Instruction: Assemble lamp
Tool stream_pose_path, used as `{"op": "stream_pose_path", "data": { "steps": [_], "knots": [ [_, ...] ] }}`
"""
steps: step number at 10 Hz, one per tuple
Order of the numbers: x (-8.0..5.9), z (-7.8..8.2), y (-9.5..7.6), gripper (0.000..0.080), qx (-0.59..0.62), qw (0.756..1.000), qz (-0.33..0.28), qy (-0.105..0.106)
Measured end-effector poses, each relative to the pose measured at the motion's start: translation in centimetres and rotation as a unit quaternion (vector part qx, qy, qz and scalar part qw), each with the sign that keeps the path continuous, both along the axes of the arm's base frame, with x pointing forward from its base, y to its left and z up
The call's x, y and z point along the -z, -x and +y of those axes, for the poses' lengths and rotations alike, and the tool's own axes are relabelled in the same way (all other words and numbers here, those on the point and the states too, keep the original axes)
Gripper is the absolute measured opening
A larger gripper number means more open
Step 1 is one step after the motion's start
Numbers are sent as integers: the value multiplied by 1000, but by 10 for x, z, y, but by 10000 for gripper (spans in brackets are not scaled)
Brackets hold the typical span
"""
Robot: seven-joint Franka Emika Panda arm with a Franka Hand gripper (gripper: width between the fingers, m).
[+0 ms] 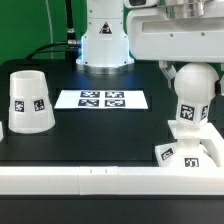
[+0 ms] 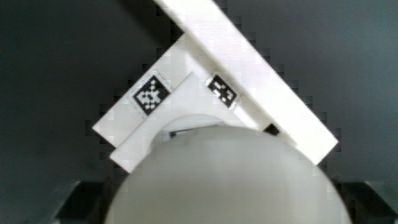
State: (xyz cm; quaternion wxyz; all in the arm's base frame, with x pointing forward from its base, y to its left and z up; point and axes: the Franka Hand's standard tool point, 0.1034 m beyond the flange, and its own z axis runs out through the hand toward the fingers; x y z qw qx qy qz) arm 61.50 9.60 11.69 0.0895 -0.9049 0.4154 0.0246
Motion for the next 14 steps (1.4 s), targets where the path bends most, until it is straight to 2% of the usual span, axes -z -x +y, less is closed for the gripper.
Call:
{"op": "stream_pose_path", "data": {
  "steps": [5,7,8,9,14],
  "knots": [
    [0,4,1,577,141,990,27,-6],
    [0,5,1,581,155,987,30,-7],
    [0,5,1,581,143,989,28,-6],
    [-1,5,2,678,90,996,24,0],
    [-2,7,3,699,-69,998,-1,4]
  ]
}}
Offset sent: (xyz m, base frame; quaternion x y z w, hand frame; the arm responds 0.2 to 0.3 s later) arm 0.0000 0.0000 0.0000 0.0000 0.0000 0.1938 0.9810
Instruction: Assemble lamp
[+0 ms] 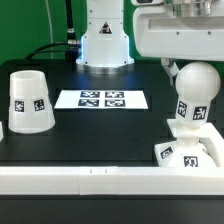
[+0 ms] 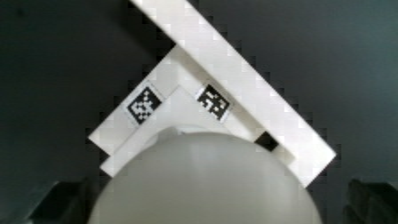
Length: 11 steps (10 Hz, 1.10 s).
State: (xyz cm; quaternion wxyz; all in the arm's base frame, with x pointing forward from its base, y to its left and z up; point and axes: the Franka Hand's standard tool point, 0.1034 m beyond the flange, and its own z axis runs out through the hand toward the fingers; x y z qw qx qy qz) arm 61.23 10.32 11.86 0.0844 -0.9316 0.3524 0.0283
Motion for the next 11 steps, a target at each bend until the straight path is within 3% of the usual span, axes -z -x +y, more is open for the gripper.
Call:
{"op": "stream_pose_path", "data": {
  "steps": [2,4,6,9,11],
  "knots": [
    [0,-2,0,699,-86,996,-14,5],
    [1,-10,0,699,-212,976,-30,34],
    [-1,-11,-1,699,-298,953,-43,40],
    [-1,-6,-1,699,-423,903,-57,48],
    [-1,-1,-1,699,-497,863,-62,65]
  ]
}}
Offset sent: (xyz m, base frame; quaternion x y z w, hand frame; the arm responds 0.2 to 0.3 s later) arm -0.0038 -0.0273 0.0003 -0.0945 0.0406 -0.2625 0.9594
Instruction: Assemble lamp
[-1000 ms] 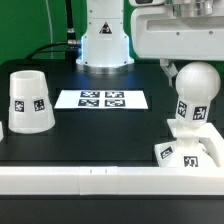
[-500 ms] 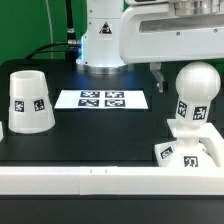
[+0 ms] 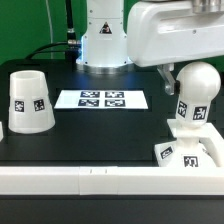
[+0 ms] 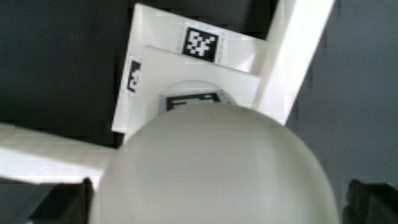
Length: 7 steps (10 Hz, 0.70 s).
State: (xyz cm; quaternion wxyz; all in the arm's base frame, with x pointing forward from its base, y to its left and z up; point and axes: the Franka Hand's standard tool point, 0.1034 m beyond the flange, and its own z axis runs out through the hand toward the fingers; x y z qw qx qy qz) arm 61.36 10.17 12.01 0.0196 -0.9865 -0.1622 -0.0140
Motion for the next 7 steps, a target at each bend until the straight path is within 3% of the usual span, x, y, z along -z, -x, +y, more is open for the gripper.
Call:
{"op": "stream_pose_path", "data": {
  "steps": [7],
  "knots": [
    [0,-4,-1,699,-223,975,-9,9]
  ]
}}
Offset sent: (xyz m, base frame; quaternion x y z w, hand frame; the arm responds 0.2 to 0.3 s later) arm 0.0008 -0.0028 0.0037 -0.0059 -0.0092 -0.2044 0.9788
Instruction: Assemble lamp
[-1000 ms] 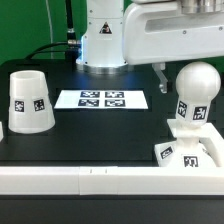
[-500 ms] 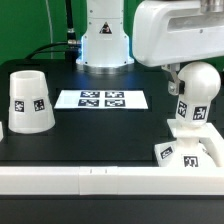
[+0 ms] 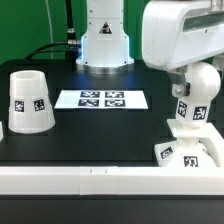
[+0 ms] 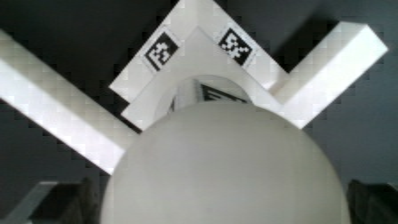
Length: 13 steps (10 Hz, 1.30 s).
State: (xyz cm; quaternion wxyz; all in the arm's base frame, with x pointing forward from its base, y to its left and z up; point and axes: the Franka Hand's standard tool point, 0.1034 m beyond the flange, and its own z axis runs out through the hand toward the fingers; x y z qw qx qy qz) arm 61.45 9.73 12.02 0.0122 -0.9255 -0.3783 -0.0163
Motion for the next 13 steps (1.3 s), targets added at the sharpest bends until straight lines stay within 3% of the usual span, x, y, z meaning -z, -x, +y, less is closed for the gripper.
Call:
{"op": "stream_pose_path", "data": {
  "steps": [5,7,8,12,13],
  "knots": [
    [2,-3,0,699,-162,987,-4,6],
    [2,-4,0,694,-160,987,-4,6],
    [2,-4,0,574,-160,987,-4,6],
    [2,-8,0,576,-126,992,-2,2],
    [2,-9,0,576,-72,997,0,-5]
  ]
}}
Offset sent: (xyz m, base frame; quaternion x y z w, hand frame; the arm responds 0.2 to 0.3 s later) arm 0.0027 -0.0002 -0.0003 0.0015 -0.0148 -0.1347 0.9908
